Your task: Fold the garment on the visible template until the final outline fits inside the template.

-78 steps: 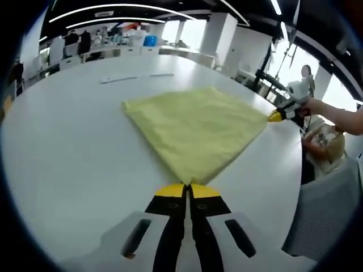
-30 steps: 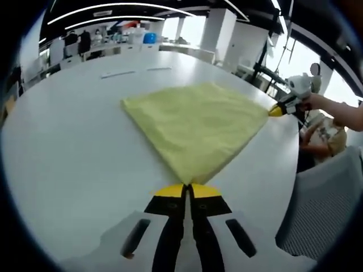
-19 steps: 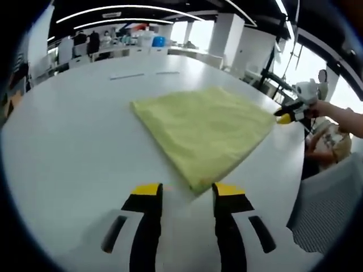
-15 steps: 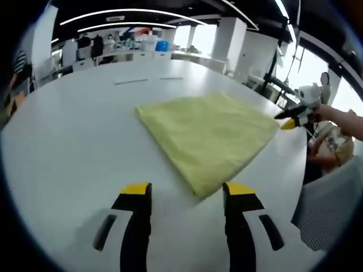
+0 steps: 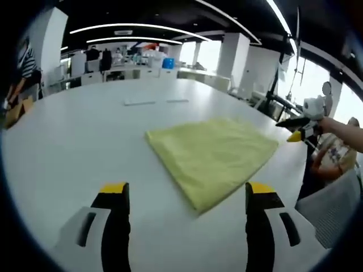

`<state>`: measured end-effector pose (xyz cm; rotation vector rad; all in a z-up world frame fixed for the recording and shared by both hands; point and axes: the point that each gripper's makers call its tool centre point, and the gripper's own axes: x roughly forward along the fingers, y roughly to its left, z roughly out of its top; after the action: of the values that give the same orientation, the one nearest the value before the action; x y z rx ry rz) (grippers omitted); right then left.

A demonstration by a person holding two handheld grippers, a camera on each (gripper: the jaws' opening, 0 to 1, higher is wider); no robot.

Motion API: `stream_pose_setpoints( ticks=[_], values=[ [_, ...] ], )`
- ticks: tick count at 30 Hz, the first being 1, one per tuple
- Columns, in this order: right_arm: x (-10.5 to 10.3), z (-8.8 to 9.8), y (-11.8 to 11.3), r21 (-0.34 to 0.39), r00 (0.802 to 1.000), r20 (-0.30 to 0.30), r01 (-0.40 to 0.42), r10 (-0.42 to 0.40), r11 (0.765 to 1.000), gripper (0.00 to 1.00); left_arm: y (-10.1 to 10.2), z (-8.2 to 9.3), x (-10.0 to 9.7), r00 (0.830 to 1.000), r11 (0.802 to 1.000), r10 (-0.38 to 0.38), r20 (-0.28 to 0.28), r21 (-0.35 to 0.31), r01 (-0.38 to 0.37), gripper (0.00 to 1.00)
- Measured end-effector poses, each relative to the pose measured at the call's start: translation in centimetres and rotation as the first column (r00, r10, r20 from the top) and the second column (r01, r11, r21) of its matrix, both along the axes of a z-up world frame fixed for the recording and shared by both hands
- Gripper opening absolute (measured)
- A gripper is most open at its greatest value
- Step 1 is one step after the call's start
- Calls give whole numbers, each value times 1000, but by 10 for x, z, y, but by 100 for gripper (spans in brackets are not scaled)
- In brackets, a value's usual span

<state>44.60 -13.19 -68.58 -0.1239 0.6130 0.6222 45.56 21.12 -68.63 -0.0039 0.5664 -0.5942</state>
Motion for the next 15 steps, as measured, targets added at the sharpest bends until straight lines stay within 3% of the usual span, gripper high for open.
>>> stream_pose_setpoints(
  ticks=[5, 15],
  values=[
    [-4, 29, 13, 84, 996, 88, -23, 16, 996, 88, 0, 16, -8, 999, 1000, 3, 52, -31, -1, 88],
    [-26, 51, 17, 95, 989, 148, -32, 17, 995, 97, 3, 24, -30, 995, 1000, -8, 98, -1, 8, 99]
  ],
)
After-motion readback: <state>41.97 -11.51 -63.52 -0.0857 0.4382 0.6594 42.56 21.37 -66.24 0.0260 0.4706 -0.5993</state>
